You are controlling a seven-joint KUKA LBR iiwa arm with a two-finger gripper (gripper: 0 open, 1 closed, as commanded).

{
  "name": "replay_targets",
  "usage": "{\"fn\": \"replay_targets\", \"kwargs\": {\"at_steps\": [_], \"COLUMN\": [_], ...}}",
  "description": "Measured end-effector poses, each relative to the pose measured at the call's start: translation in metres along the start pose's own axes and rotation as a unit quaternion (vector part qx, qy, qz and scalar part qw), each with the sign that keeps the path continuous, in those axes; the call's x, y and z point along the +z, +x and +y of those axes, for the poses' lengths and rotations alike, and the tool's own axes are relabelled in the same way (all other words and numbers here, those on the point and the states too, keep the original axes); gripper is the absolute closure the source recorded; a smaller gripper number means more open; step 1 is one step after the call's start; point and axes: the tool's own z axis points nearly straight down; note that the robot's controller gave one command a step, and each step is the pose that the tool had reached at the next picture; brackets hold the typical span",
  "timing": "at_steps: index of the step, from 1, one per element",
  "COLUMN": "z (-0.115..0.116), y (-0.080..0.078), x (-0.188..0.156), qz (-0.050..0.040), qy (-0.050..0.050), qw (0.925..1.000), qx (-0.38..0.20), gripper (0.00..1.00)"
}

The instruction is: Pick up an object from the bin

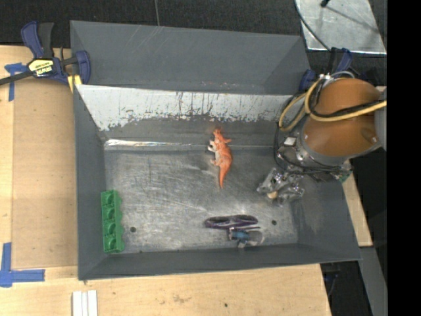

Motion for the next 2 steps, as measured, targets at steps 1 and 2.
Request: {"fn": "replay_targets", "kwargs": {"at_steps": [1,2], "z": [0.004,0.013], "y": [0.003,0.002], "x": [-0.050,-0.112], "qz": [0.0007,0.0004], "qy": [-0.001,0.000], "qw": [0.9999,0.9999], "qx": [0.015,0.012], "gripper": [1.00,1.00]}}
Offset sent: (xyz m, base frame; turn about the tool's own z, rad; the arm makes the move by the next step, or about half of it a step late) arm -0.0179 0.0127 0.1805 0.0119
